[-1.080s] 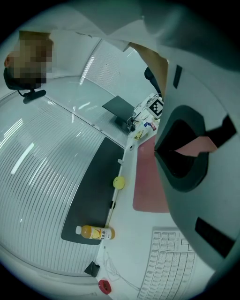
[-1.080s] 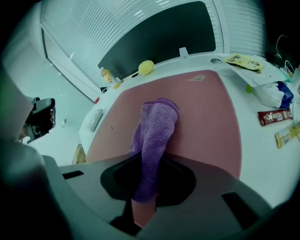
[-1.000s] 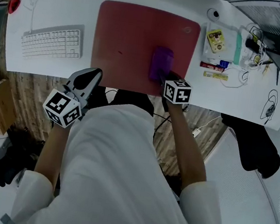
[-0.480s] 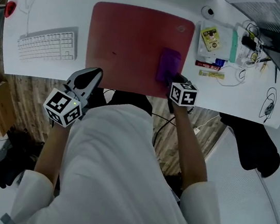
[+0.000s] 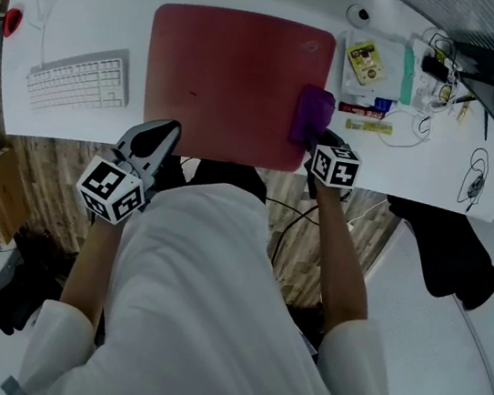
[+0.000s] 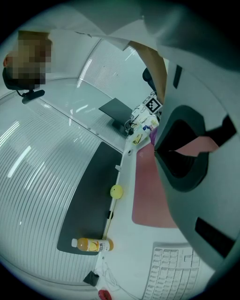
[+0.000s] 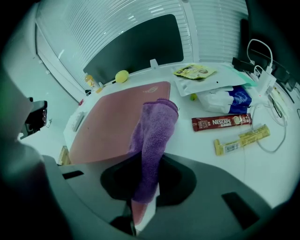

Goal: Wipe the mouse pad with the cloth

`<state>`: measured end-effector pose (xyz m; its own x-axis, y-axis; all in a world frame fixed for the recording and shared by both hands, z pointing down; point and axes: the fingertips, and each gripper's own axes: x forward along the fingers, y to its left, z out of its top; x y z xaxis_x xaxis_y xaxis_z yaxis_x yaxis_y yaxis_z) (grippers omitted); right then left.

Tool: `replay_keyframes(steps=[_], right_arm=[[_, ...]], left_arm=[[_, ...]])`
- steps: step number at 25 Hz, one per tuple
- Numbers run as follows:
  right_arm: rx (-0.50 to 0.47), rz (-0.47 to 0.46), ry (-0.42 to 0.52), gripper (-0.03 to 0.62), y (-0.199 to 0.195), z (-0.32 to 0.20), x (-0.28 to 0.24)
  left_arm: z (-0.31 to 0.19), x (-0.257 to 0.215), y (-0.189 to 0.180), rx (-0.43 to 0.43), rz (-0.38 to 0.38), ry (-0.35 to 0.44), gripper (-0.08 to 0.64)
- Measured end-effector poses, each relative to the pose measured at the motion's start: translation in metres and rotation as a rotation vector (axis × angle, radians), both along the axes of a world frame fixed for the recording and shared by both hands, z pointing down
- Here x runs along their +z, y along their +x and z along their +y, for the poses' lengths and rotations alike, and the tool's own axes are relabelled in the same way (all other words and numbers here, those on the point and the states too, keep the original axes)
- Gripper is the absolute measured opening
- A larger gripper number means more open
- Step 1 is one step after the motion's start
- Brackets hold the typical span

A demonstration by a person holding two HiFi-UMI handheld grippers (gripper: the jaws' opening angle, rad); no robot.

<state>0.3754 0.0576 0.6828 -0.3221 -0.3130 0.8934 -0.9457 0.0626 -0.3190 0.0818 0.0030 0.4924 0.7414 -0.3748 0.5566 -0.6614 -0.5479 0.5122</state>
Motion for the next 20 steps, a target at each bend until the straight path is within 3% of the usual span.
replay_keyframes(steps=[6, 13, 20], right_arm=[[-0.001, 0.049, 0.011, 0.083, 0.015, -0.002, -0.005], [-0.020, 0.122, 0.097, 0.083, 0.036, -0.020, -0.040], [-0.013, 0.220, 0.143, 0.081, 0.044, -0.038, -0.060]], left_arm=[[0.003, -0.001, 0.004, 0.002, 0.001, 0.006, 0.018], [0.003, -0.007, 0.007, 0.000, 0.017, 0.022, 0.018], [0.005, -0.009, -0.009, -0.017, 0.032, 0.023, 0.018]])
